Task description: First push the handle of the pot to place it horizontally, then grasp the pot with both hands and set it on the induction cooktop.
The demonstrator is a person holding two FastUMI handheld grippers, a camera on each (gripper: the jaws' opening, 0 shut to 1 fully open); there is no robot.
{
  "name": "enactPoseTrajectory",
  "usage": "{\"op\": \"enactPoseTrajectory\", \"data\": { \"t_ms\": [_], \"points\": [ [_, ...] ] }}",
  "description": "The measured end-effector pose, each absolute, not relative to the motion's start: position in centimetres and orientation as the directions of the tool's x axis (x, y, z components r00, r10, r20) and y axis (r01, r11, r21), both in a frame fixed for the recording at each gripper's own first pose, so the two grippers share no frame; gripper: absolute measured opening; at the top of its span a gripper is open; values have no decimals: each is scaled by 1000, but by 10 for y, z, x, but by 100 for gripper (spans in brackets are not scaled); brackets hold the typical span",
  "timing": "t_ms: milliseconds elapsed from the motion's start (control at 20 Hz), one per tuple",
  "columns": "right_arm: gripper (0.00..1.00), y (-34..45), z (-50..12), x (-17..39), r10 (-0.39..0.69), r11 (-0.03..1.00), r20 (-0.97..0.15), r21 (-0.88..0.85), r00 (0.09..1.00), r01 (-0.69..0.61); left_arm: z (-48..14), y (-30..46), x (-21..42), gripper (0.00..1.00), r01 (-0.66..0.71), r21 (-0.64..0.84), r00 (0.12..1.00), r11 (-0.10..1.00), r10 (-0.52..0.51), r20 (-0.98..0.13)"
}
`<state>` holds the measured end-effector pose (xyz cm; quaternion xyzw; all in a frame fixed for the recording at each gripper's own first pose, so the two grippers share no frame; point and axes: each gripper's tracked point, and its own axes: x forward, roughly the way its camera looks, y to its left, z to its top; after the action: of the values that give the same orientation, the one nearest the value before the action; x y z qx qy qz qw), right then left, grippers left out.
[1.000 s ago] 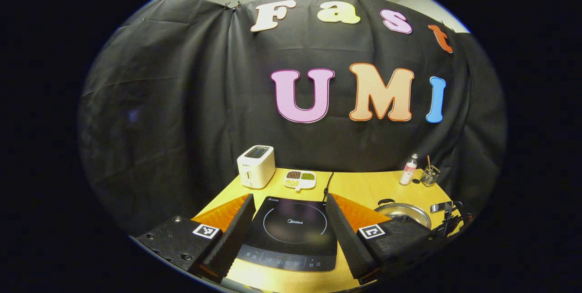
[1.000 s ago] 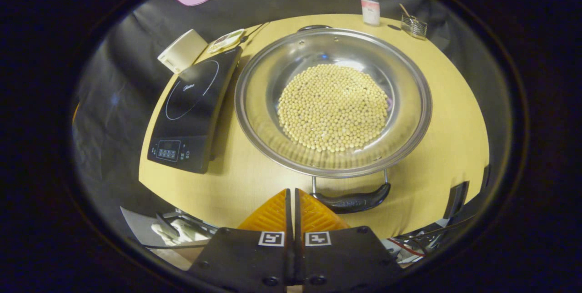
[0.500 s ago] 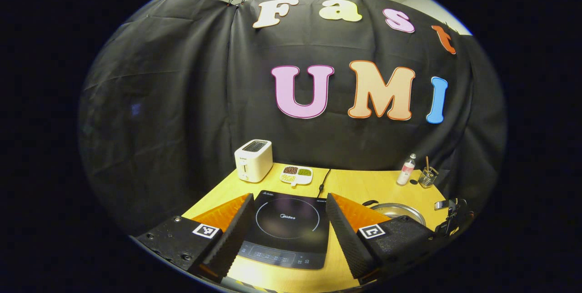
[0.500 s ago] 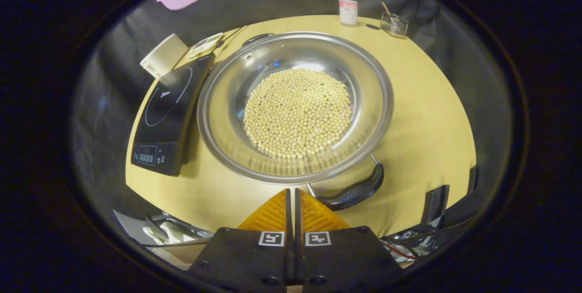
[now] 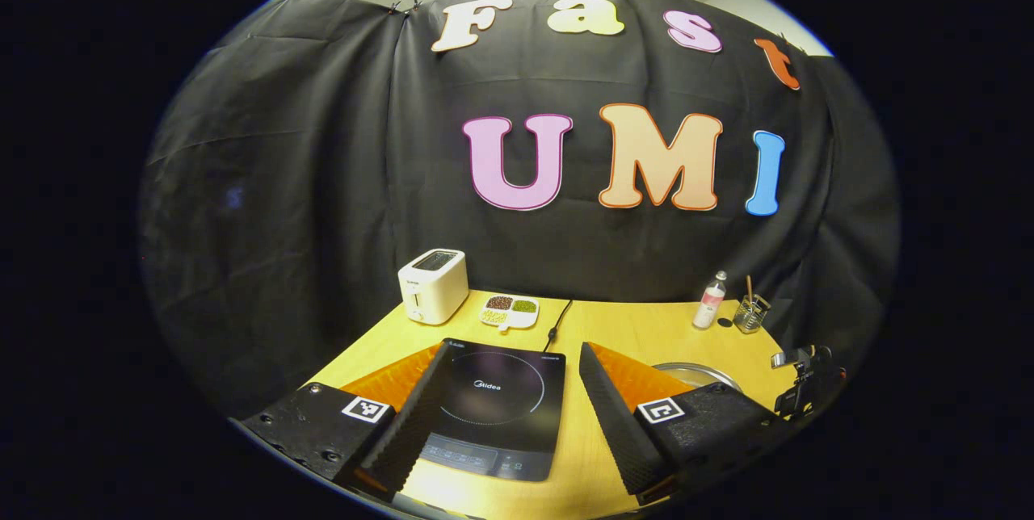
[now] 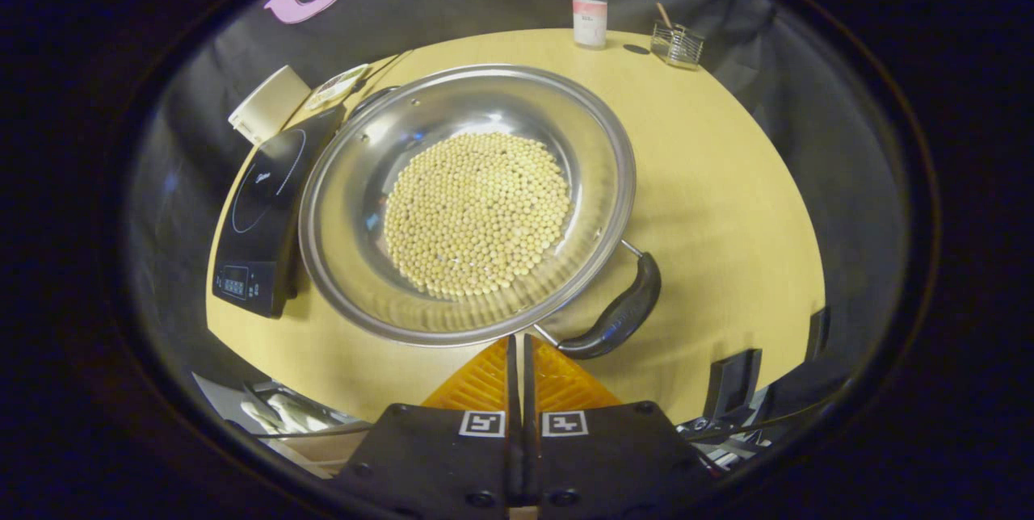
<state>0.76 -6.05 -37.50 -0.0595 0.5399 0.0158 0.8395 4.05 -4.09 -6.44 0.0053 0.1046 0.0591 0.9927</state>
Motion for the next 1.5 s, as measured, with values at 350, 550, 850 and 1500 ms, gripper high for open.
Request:
{"op": "enactPoseTrajectory", "data": {
  "t_ms": [350, 550, 850, 1500],
  "points": [
    [0, -100, -376, 27, -64, 982, -911, -129, 406, -135, -83, -66, 37, 96, -146, -8, 958, 989, 139, -252],
    [3, -113, -373, 42, -58, 982, -908, -128, 415, -141, -92, -78, 36, 96, -158, -18, 951, 987, 147, -274],
    [0, -127, -370, 68, -65, 985, -901, -126, 428, -116, -102, -89, 42, 96, -144, -26, 945, 989, 129, -301],
    [2, -143, -357, 125, -101, 980, -877, -169, 470, -104, -157, -105, 60, 100, -131, -84, 893, 988, 81, -442]
  ]
}}
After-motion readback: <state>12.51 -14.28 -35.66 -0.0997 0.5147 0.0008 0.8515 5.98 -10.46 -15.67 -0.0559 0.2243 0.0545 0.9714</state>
